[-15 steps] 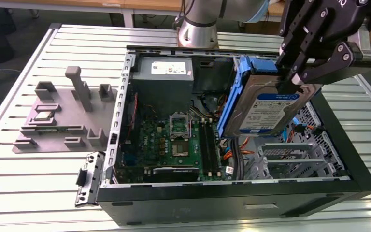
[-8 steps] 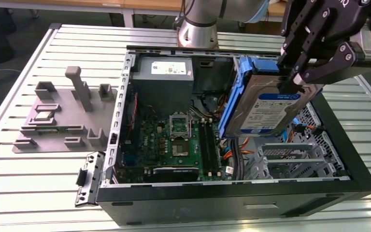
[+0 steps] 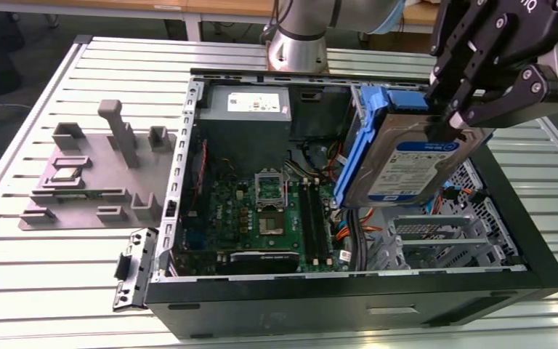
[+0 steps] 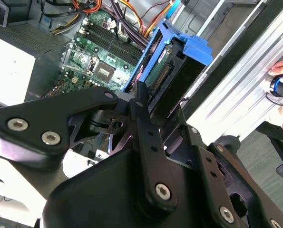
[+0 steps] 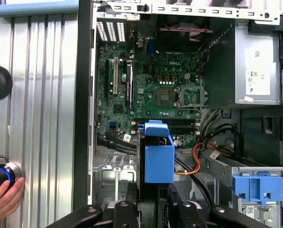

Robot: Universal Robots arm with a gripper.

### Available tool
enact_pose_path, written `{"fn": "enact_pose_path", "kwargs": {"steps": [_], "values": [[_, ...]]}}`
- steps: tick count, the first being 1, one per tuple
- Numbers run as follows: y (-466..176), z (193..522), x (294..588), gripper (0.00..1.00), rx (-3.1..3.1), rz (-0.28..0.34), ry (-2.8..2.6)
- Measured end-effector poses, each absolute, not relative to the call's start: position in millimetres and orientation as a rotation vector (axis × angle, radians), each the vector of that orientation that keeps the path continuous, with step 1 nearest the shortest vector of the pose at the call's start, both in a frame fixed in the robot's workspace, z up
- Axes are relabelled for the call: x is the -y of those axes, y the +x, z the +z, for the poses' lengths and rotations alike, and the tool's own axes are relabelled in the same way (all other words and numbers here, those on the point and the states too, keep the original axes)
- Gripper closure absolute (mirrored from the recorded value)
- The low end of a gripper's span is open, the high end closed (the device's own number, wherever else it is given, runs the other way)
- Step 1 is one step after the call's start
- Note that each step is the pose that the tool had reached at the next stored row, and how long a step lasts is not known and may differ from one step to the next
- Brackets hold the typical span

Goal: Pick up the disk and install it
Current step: 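Pick up the disk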

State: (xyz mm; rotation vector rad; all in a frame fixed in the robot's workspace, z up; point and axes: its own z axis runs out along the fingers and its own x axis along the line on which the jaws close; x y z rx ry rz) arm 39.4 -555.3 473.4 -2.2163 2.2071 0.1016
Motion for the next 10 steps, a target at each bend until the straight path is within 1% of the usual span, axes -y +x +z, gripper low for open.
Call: {"fn": "enact_pose_path", "kwargs": {"steps": [10], "values": [[42.3, 473.4, 560.6, 0.65, -2.207, 0.102, -2.216]]}}
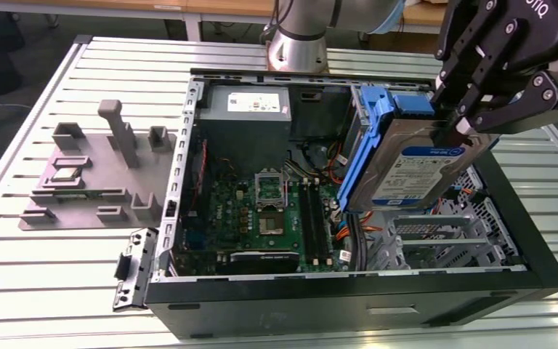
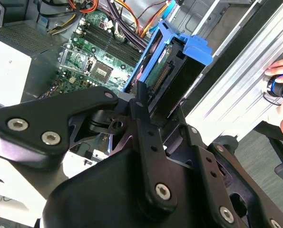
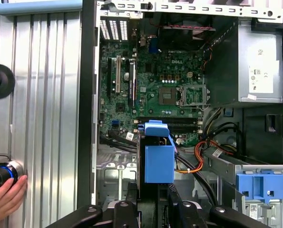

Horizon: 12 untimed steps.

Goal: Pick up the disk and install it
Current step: 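Pick up the disk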

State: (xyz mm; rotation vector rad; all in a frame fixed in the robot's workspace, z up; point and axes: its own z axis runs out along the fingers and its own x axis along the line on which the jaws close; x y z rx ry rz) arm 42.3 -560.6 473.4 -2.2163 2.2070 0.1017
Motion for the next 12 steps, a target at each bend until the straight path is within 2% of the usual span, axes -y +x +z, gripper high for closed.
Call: {"fn": "enact_pose_path", "kwargs": {"steps": [12], "values": [[47.3, 473.4, 560.8, 0.65, -2.207, 0.102, -2.216]]}}
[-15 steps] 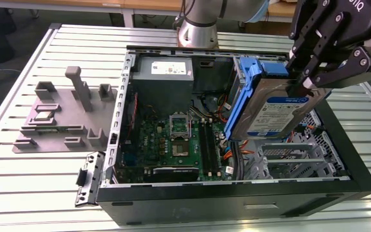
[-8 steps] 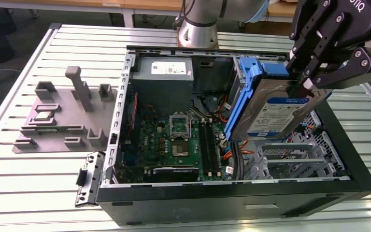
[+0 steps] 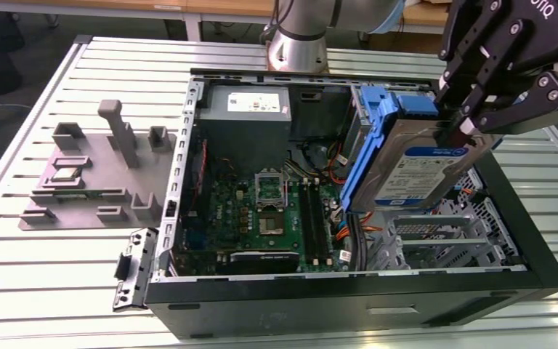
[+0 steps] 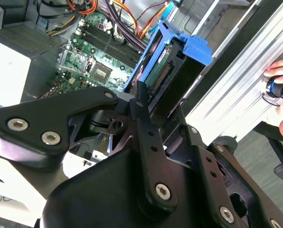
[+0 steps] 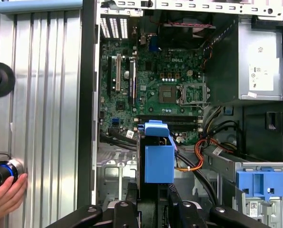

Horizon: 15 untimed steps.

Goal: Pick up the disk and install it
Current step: 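Pick up the disk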

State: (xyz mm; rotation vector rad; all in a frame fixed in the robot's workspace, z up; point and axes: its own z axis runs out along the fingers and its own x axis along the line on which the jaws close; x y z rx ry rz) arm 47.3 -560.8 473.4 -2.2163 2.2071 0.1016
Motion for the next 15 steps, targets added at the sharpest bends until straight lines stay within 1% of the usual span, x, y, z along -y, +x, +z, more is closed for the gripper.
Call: {"fn": "enact_pose_path", "kwargs": {"steps": [7, 15], "values": [[60, 473, 561, 0.65, -2.207, 0.102, -2.216], [69, 473, 572, 0.65, -2.207, 0.102, -2.216]]}}
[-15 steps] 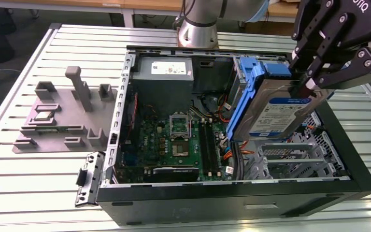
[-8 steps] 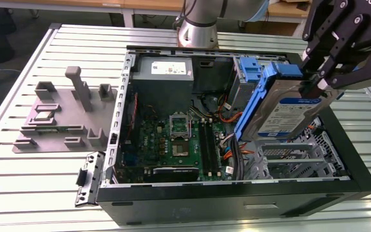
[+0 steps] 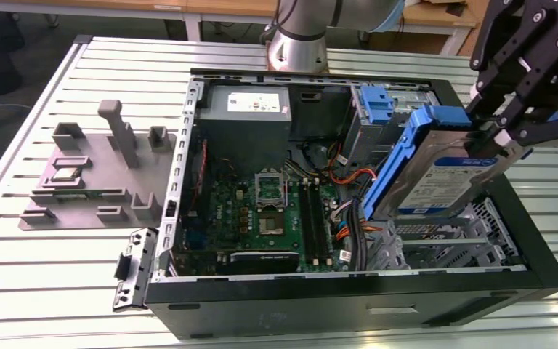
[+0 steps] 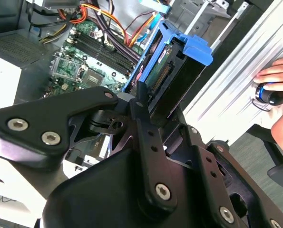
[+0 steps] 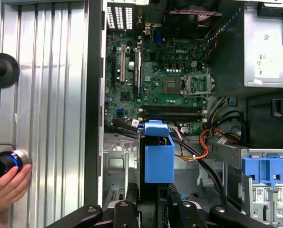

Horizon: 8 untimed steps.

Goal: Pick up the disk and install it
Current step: 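Pick up the disk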

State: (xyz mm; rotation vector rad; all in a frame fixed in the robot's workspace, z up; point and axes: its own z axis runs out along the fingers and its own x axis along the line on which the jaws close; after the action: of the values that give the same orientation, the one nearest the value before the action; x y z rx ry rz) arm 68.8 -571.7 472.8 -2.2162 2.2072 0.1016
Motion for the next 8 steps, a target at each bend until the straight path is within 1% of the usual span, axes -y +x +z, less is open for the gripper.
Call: {"fn": "enact_pose_path", "kwargs": {"steps": [8], "values": [[76.1, 471.6, 580.3, 0.65, -2.207, 0.102, -2.216]]}}
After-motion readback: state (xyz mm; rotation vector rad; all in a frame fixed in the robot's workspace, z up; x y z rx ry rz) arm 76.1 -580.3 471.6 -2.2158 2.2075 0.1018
